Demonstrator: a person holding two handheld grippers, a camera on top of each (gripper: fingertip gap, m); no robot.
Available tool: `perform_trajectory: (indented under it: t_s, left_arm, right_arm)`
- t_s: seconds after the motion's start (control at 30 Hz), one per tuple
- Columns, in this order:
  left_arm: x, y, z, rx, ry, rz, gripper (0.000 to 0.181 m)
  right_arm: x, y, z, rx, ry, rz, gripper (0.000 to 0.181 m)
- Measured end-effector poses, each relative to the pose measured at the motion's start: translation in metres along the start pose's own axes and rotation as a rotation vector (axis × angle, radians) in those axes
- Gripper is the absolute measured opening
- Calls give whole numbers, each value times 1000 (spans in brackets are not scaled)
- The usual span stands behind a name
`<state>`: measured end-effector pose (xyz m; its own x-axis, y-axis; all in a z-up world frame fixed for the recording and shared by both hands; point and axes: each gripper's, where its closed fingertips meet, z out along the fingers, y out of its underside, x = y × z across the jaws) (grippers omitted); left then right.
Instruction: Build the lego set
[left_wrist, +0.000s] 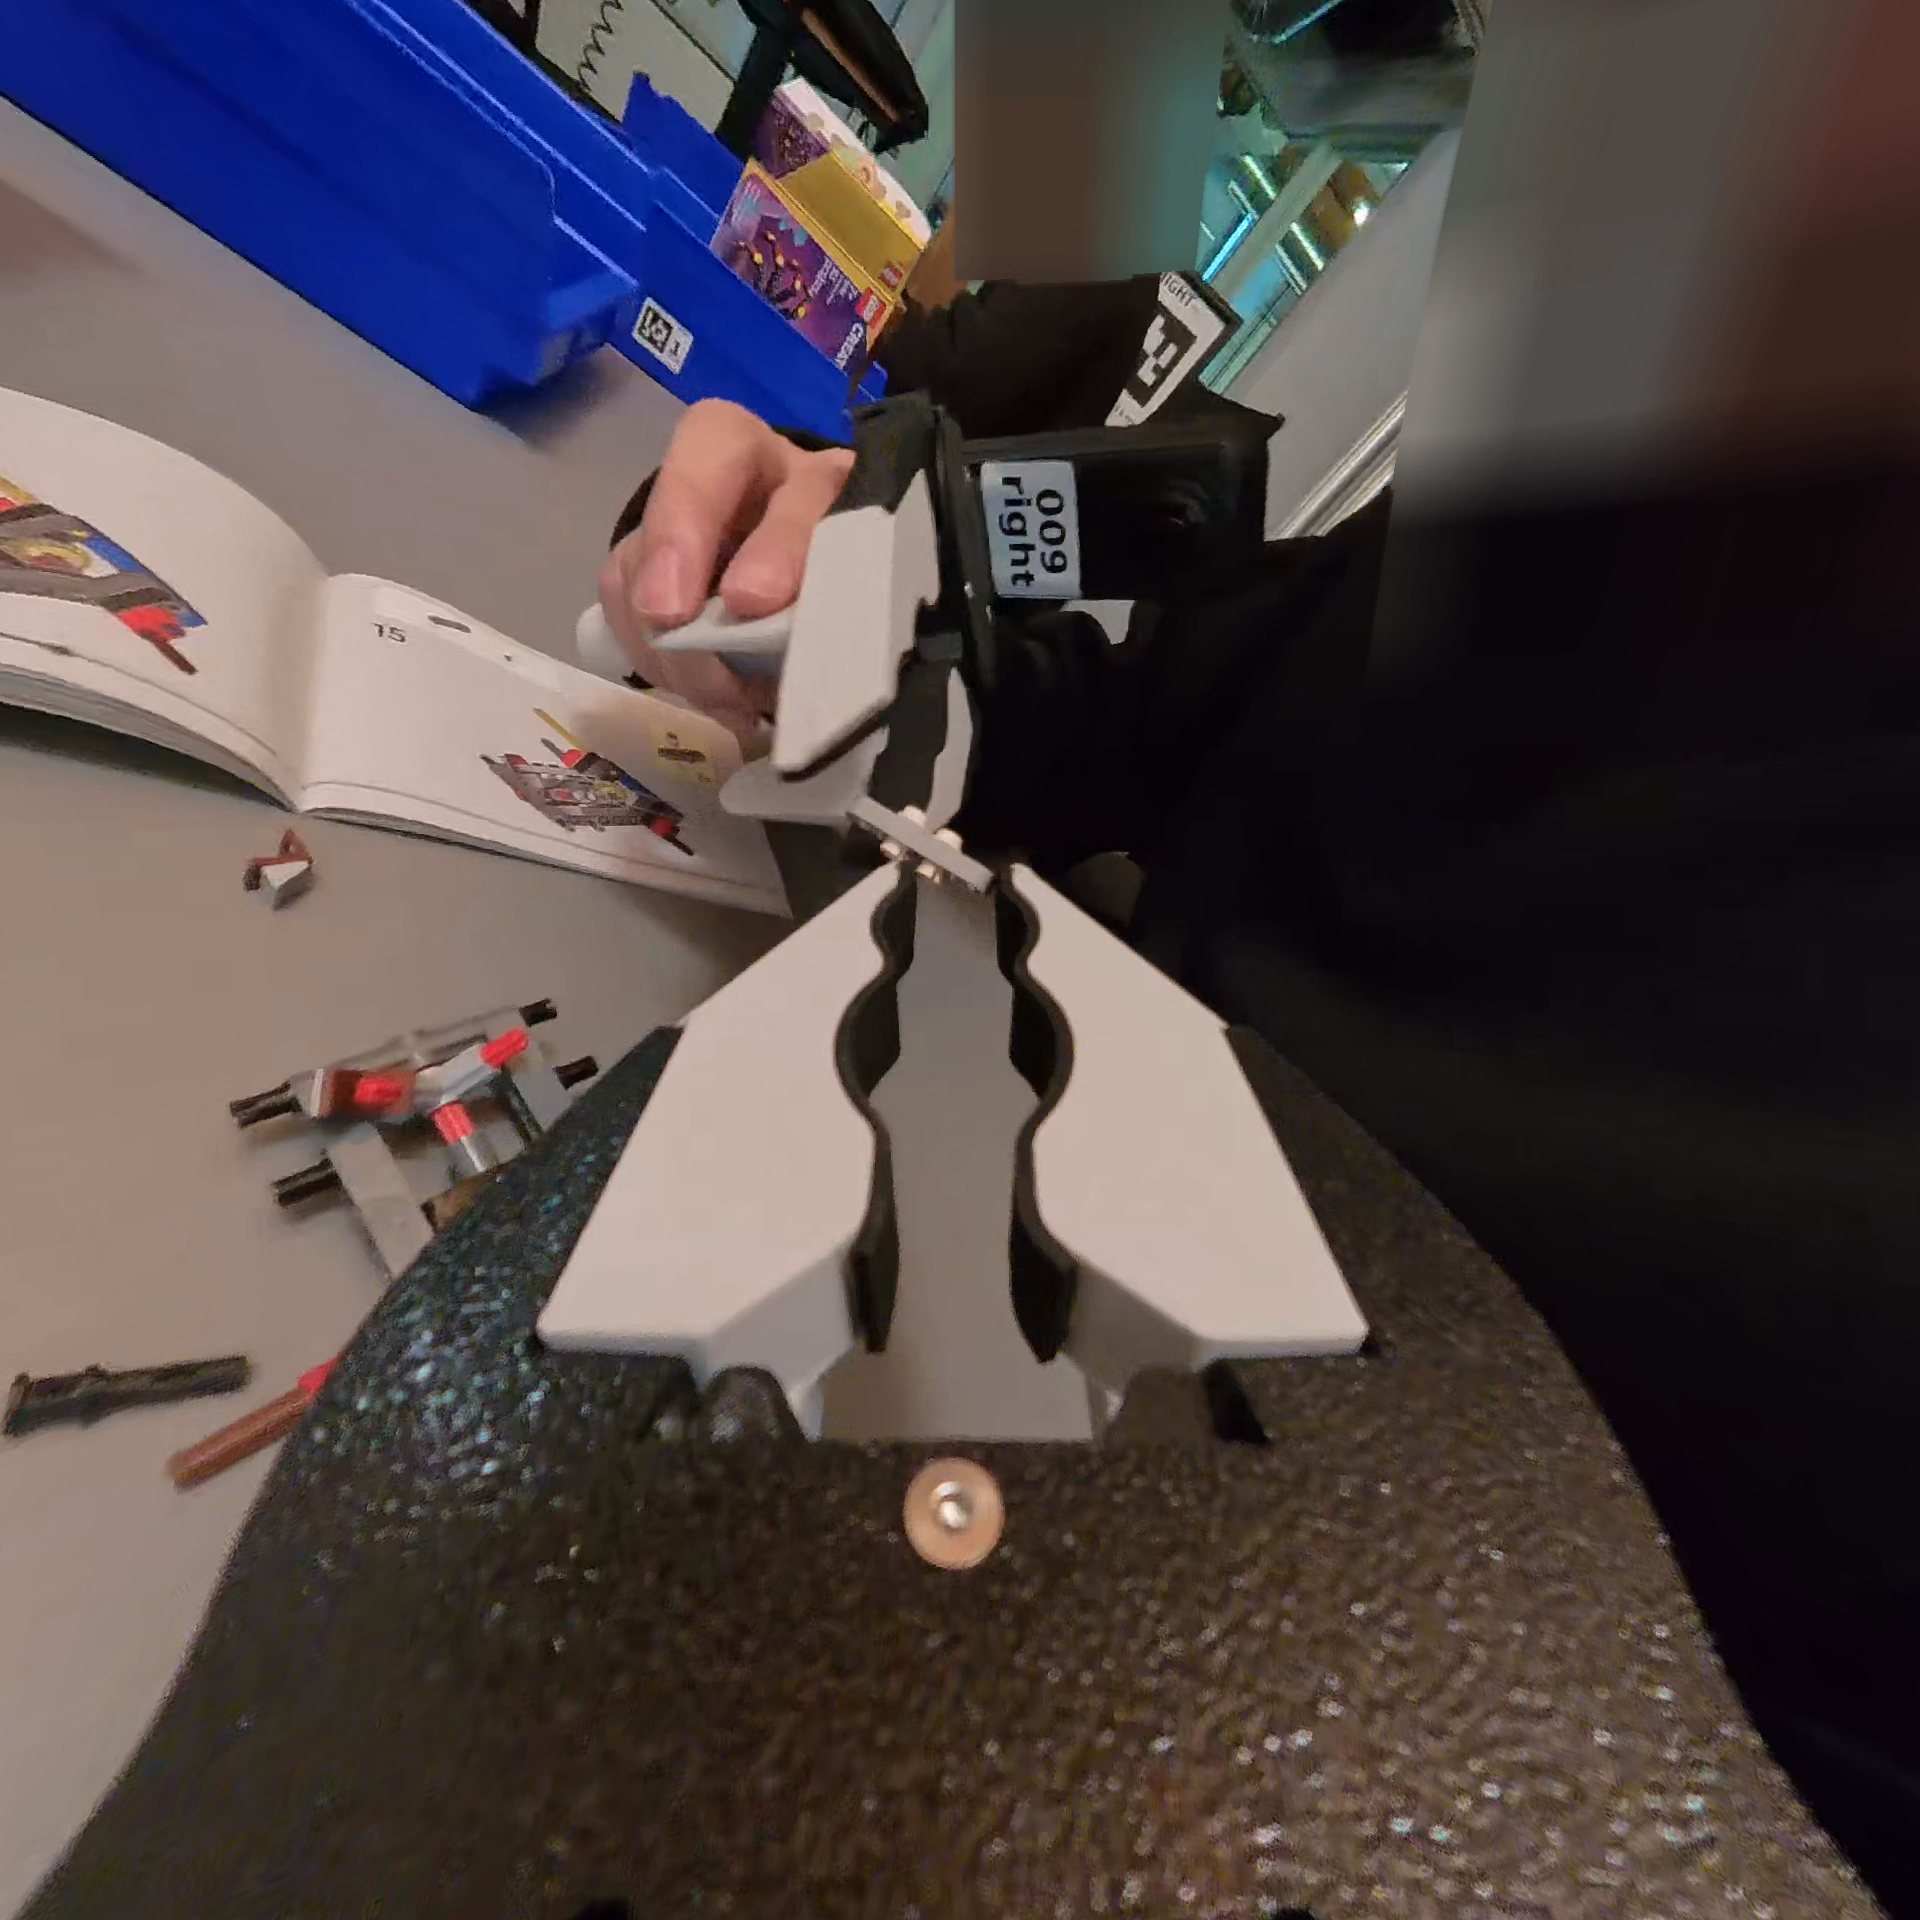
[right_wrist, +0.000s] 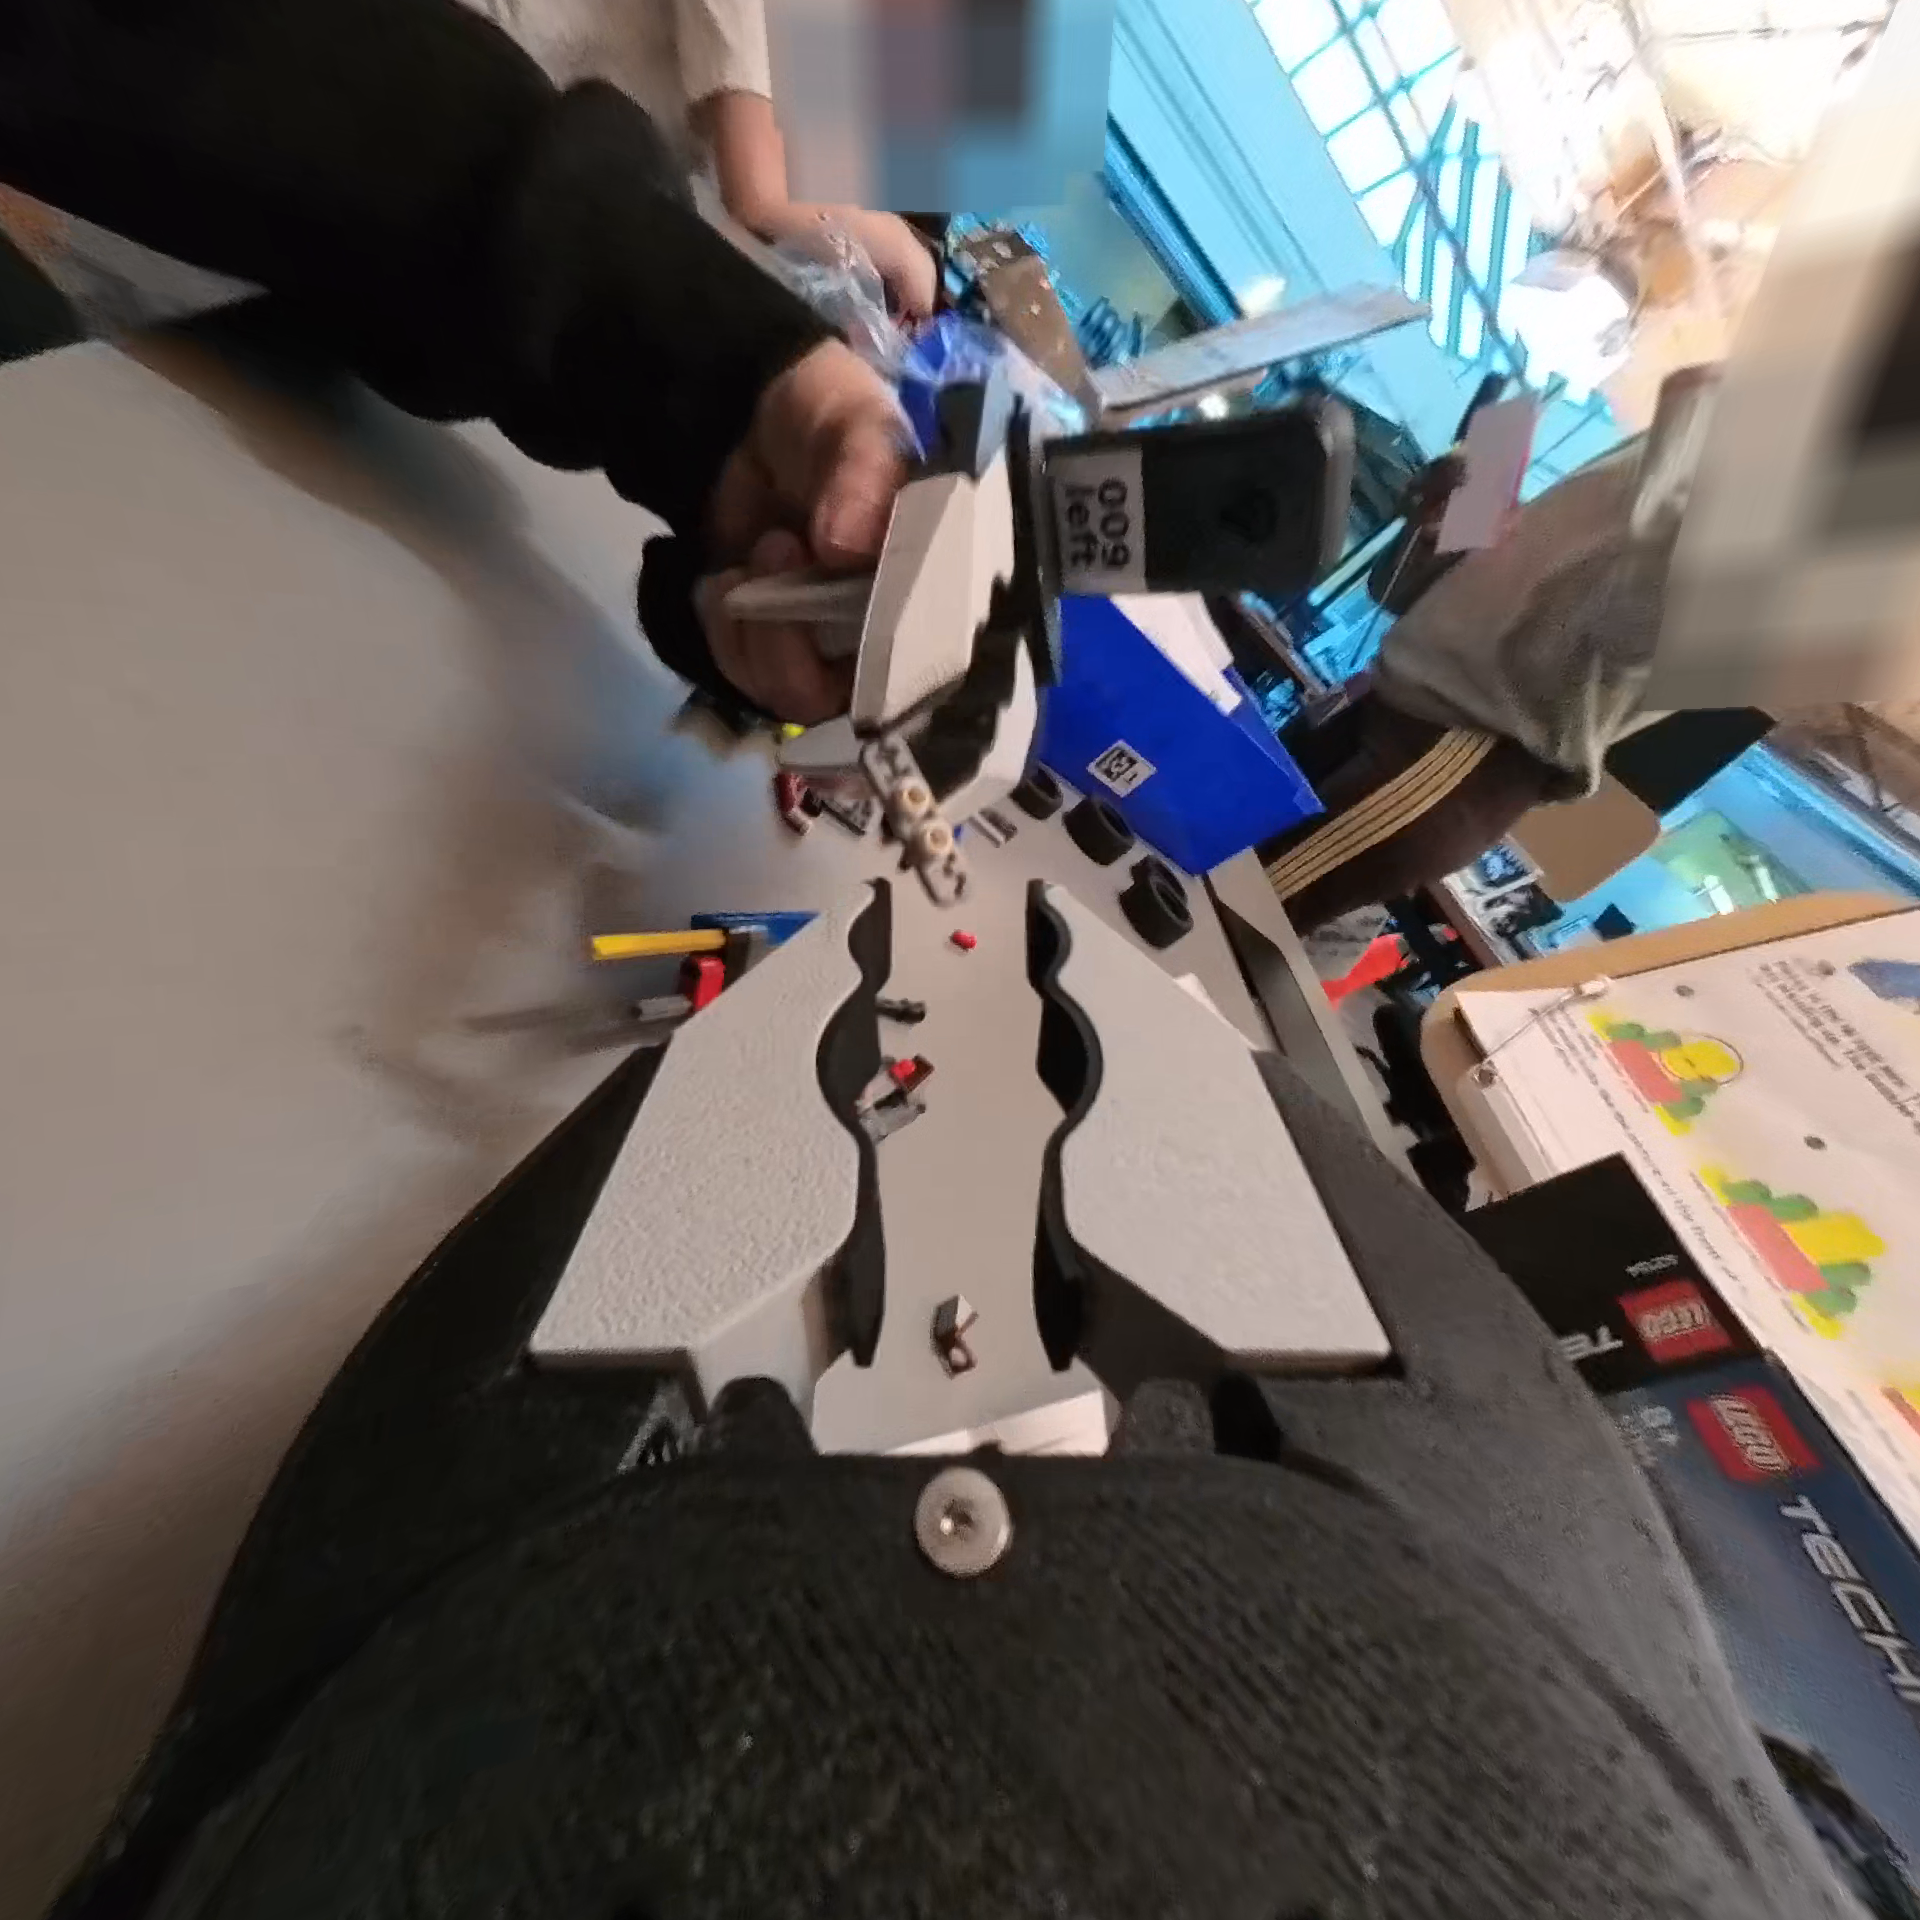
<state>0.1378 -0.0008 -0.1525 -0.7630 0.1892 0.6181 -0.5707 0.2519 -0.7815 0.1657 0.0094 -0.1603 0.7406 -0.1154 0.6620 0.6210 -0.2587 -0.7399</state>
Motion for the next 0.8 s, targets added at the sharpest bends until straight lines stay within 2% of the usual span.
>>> perform_trajectory:
  t_s: [0.07,0.13,0.3,0.4,0.5,0.63,0.7,0.8]
  left_arm:
    - [-2,0,2,-11,-5,-7,13]
    - [-3,-3,3,-1,-12,-16,13]
    - [-7,-4,2,1,-37,-45,13]
    - [-21,-2,-4,-32,-174,6,14]
    - [-33,0,-11,-120,-368,203,16]
    - [-34,-1,-13,-297,-547,581,22]
    - [-37,5,-12,-445,-612,765,23]
    - [-43,7,-8,-562,-671,852,18]
  right_arm:
    - [1,-5,-3,19,9,-15,18]
    - [1,0,-2,-23,17,-47,8]
    - [-2,6,-2,-63,7,-58,6]
    - [-9,19,-2,-121,-69,50,5]
    - [-20,28,0,-147,-164,205,5]
    - [-23,36,0,-175,-221,378,5]
    - [-21,39,0,-193,-219,397,5]
    - [-22,46,1,-251,-199,332,5]
